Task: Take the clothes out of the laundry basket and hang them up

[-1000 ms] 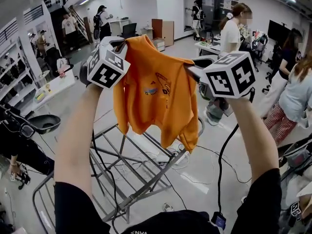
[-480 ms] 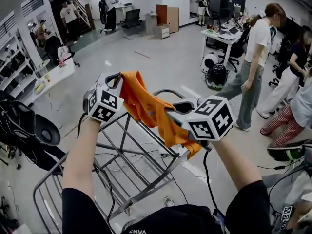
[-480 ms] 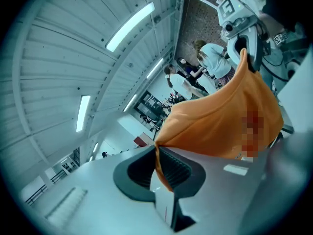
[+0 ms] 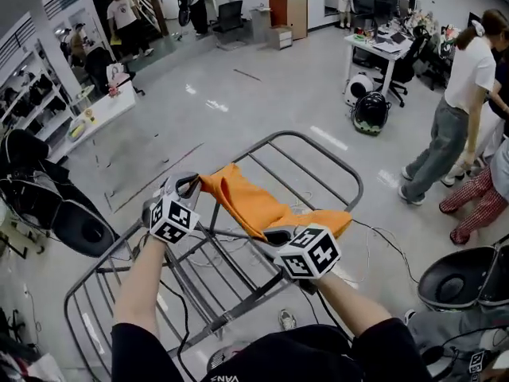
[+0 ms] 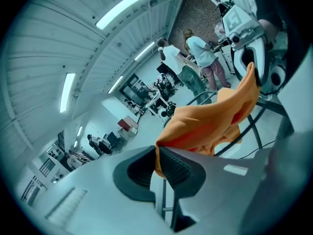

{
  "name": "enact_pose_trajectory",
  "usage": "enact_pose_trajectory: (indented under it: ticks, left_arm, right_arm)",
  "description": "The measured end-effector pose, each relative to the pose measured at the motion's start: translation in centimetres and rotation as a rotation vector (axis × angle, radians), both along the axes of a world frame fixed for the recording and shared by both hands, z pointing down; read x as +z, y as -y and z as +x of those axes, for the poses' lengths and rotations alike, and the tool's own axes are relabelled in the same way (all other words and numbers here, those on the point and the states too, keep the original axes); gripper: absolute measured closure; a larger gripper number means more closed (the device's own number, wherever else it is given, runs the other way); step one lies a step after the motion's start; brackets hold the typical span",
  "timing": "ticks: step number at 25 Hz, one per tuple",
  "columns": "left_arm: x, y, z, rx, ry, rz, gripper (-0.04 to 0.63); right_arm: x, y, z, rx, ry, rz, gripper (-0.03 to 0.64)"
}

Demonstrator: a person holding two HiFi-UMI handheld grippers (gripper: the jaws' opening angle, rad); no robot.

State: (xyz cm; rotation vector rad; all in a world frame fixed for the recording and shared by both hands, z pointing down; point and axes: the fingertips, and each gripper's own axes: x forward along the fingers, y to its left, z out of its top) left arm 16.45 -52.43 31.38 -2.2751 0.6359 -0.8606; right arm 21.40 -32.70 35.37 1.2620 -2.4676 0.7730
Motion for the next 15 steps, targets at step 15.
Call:
enact_pose_trajectory:
  ticks: [15]
  left_arm:
    - [11.7, -5.2, -7.9, 0.149, 0.423, 0.091, 0.572]
  right_arm:
    - [7.4, -5.4, -7.7, -0.093, -0.11, -0.085, 0.558]
